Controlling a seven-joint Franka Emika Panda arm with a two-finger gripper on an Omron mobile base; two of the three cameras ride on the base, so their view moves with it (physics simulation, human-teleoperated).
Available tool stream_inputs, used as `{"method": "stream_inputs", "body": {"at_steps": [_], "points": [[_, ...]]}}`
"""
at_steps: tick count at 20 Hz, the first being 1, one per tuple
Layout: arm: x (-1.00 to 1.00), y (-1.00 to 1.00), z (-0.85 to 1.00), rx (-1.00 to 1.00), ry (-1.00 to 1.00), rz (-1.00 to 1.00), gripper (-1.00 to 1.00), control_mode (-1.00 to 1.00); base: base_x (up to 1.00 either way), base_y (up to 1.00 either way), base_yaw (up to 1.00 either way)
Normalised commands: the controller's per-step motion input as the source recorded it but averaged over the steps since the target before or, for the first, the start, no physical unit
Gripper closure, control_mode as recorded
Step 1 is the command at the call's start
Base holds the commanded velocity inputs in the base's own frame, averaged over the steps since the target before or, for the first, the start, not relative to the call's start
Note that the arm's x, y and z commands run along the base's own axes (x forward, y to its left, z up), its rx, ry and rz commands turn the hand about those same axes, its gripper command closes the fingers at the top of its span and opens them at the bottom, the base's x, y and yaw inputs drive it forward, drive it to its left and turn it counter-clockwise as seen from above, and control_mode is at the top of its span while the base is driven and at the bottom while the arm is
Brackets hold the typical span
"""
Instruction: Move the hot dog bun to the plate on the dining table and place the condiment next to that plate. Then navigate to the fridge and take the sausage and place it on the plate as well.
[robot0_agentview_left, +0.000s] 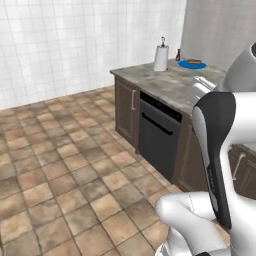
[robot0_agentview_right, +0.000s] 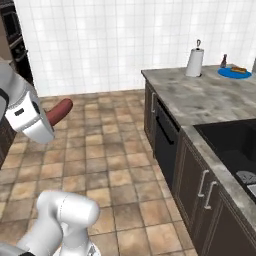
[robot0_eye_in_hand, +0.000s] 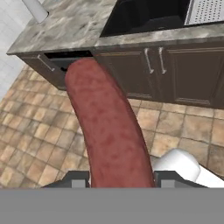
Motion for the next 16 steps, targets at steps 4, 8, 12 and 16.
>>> {"method": "stream_inputs", "body": {"at_steps": [4,8,12,16], "points": [[0.0,0.0,0.0,0.0,0.0,0.0,1.0,1.0,1.0,0.89,-0.22],[0.0,0.0,0.0,0.0,0.0,0.0,1.0,1.0,1.0,0.85,-0.22],[0.0,0.0,0.0,0.0,0.0,0.0,1.0,1.0,1.0,0.66,-0.21],[0.0,0.0,0.0,0.0,0.0,0.0,1.0,1.0,1.0,0.59,-0.24]]}}
